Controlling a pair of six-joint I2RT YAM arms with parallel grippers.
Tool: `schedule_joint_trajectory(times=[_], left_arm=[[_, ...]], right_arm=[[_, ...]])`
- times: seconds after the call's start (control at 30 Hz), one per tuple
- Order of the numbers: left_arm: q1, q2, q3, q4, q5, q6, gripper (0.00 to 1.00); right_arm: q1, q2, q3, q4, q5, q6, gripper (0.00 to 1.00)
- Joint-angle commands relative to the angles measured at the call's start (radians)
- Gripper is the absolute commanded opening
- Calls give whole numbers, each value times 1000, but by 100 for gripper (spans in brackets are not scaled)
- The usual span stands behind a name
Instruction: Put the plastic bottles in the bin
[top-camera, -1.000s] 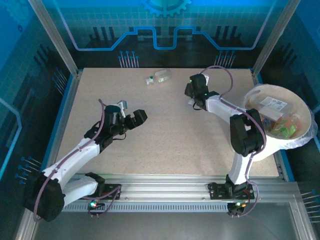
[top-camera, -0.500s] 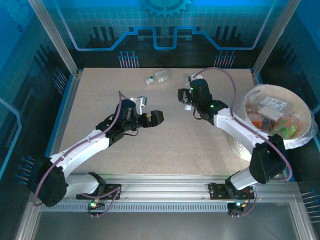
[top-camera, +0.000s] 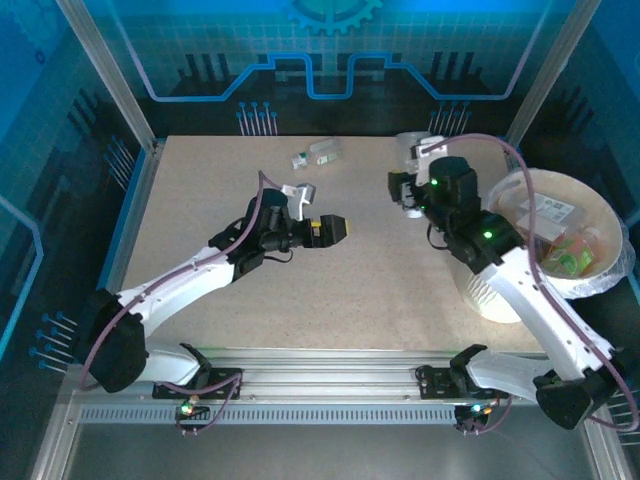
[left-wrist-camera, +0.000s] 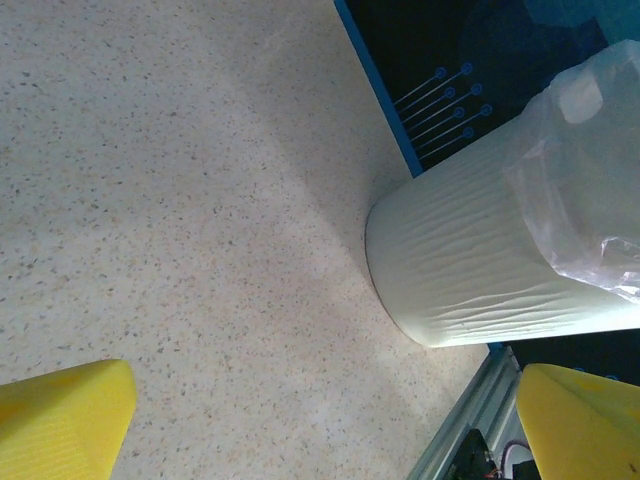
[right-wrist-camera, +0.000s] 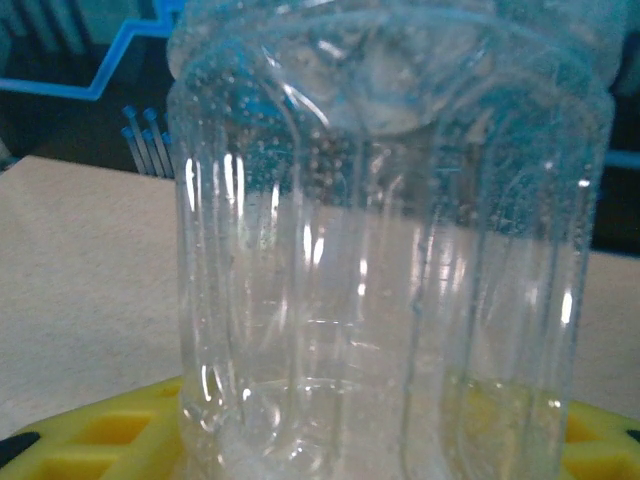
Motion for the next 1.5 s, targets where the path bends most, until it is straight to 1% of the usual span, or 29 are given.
schedule_joint_trajectory(times=[0.0,0.1,0.2,0.27,0.33,0.4,0.5,0.57,0.67,0.77,0.83,0.87,0.97,1.03,1.1,1.17,1.27,1.33,1.47], left_arm=[[-9,28,49,42,30,-15,99],[-9,50,68,51,33,-28,99],[-8,66,79,64,41,-41,99],[-9,77,87,67,48,-48,99],[-10,88,95,65,56,-51,99],[-8,98,106,57,60,-51,99],[-10,110,131,34,70,-51,99],[-9,126,152,21,79,-55,99],[-10,156,188,-1,104,-64,99],[-10,182,204,-6,121,-82,99],[-10,189,197,12,121,-103,99],[-10,189,190,25,121,-115,99],[-11,191,175,47,114,-133,99],[-11,198,183,36,113,-131,99],[-11,206,199,18,119,-128,99],[-12,206,210,7,120,-123,99],[-12,199,202,14,106,-118,99],[-12,195,193,27,97,-117,99],[-12,196,188,33,79,-102,99]], right_arm=[[-1,-62,63,-157,167,-115,38],[-28,-105,81,-206,234,-148,39],[-76,-144,78,-238,289,-166,38],[-129,-166,70,-263,301,-167,36],[-199,-184,55,-282,287,-167,36],[-297,-188,50,-325,233,-175,37],[-497,-190,61,-409,61,-177,37],[-625,-186,68,-449,-31,-173,37],[-770,-169,85,-500,-101,-160,39],[-868,-145,108,-538,-123,-120,42],[-892,-140,118,-566,-135,-116,43],[-898,-139,119,-578,-166,-135,44],[-900,-145,95,-568,-326,-205,47],[-900,-142,76,-547,-392,-229,49],[-900,-121,87,-548,-421,-251,58],[-900,-91,128,-575,-422,-252,73],[-900,-81,163,-592,-471,-247,89],[-899,-89,169,-592,-492,-236,96],[-900,-99,177,-581,-538,-203,100]])
